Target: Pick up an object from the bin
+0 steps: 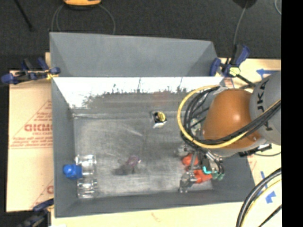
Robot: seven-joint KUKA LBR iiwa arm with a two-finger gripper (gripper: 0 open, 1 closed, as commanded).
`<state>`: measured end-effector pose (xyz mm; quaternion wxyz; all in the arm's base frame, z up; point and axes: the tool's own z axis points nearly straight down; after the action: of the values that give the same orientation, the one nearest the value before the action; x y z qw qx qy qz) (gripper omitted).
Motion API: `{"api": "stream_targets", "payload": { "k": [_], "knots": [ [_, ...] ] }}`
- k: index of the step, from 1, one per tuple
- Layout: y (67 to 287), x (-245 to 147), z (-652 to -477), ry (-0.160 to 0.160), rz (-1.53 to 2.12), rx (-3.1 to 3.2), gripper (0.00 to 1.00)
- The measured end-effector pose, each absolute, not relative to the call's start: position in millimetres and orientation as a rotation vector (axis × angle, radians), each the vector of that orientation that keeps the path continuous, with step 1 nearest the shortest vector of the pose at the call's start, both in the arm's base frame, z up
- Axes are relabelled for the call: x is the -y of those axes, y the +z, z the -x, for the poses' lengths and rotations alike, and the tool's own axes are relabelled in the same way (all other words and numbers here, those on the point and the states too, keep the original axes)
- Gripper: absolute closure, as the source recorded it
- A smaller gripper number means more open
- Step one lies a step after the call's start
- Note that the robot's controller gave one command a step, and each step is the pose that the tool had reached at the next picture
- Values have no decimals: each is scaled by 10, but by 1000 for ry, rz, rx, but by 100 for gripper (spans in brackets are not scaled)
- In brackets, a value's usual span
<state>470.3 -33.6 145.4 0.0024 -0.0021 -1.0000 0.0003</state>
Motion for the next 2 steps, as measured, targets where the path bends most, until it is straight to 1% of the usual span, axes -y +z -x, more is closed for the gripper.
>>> {"api": "stream_targets", "payload": {
  "k": [1, 2],
  "knots": [
    [1181, 1081, -4995, 7, -56, 3145, 0],
    [721, 1349, -5096, -8, 47, 3148, 0]
  ]
}}
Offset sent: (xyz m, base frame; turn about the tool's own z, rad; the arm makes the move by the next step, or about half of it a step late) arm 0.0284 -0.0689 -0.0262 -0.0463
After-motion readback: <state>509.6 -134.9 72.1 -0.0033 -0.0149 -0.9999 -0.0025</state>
